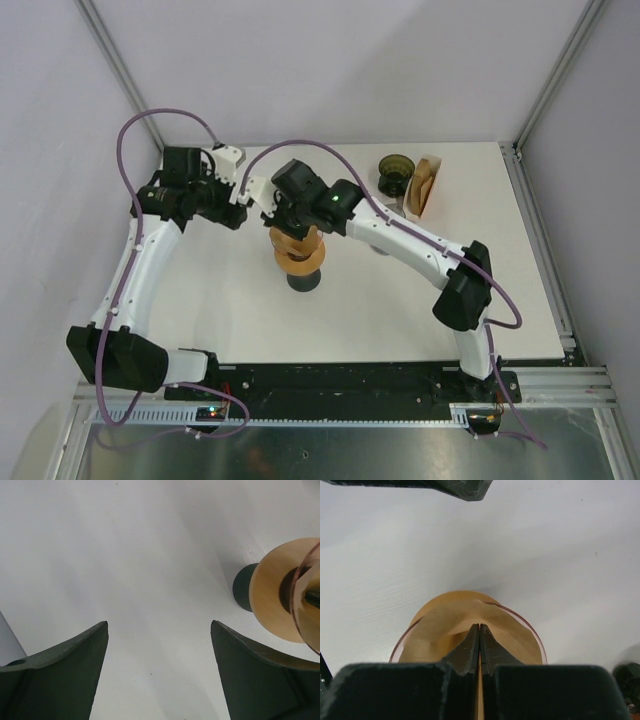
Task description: Place the coffee filter in the dripper
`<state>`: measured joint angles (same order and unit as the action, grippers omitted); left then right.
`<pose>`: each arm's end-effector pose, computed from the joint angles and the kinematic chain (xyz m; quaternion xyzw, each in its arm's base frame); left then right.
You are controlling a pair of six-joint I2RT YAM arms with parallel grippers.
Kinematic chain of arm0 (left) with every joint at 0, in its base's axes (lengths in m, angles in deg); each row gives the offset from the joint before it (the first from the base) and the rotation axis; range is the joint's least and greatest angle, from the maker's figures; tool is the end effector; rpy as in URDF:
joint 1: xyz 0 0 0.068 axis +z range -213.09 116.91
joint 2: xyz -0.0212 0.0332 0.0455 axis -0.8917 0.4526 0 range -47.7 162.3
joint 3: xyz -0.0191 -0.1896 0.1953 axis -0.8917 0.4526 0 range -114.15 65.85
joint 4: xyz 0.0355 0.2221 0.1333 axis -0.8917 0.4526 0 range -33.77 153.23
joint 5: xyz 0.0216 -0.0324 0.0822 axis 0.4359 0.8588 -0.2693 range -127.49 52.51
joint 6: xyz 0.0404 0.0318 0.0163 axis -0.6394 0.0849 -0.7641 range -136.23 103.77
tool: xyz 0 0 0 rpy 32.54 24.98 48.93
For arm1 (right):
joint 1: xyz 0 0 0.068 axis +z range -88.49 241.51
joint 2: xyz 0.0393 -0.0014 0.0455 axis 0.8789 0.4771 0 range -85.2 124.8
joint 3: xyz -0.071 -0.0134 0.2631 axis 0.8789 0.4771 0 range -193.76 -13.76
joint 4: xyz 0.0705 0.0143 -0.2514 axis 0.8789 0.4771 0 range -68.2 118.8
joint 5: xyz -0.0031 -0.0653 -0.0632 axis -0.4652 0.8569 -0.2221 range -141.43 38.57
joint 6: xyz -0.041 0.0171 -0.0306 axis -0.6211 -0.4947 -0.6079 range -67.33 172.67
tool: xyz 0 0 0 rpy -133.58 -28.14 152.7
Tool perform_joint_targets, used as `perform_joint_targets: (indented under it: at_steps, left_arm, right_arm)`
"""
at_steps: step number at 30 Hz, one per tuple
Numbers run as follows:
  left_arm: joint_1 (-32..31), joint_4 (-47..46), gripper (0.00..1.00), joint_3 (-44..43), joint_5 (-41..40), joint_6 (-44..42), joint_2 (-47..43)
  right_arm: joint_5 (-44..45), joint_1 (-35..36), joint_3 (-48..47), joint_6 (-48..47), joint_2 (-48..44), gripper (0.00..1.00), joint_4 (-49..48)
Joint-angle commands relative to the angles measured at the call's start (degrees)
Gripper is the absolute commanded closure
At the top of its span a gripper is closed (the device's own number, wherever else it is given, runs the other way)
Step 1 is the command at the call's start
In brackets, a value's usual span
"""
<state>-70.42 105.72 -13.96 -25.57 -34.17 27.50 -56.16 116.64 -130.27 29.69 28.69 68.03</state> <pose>0.2659 -0.0415 0.3715 0.2398 0.8875 -0.0602 0.3888 0.2539 0.3694 0.3504 -0.5914 0.7029 0.1454 0.3675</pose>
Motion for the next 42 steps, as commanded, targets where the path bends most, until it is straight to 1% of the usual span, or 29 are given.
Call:
perform_joint_targets:
  at_steps: [1, 7, 16, 28, 41, 42]
  left_arm:
    - [1.06, -3.68, 0.12, -0.56, 1.24, 1.17, -2.62]
    - [2.76, -3.78, 0.12, -0.63, 0.83, 0.94, -2.20]
    - [3.35, -4.16, 0.12, 0.59, 0.73, 0.53, -1.21]
    - [3.36, -4.18, 0.11, 0.71, 2.02, 0.34, -1.60]
    - [3.37, -4.20, 0.11, 0.74, 2.53, -0.40, -2.42]
    - [3.37, -4.17, 0.11, 0.81, 2.56, -0.42, -2.47]
  right_arm:
    - [1.77, 1.09, -2.00, -1.25, 3.86, 1.00, 8.87]
    - [1.83, 1.07, -1.65, -1.31, 4.33, 1.00, 9.04]
    - [1.41, 0.95, 0.83, -1.33, 4.00, 1.00, 8.25]
    - [1.25, 0.83, -2.51, -1.59, 2.42, 1.00, 6.60]
    - [4.49, 0.67, -2.40, -1.74, -0.24, 1.00, 5.78]
    - [4.48, 0.67, -2.41, -1.64, -0.42, 0.99, 5.52]
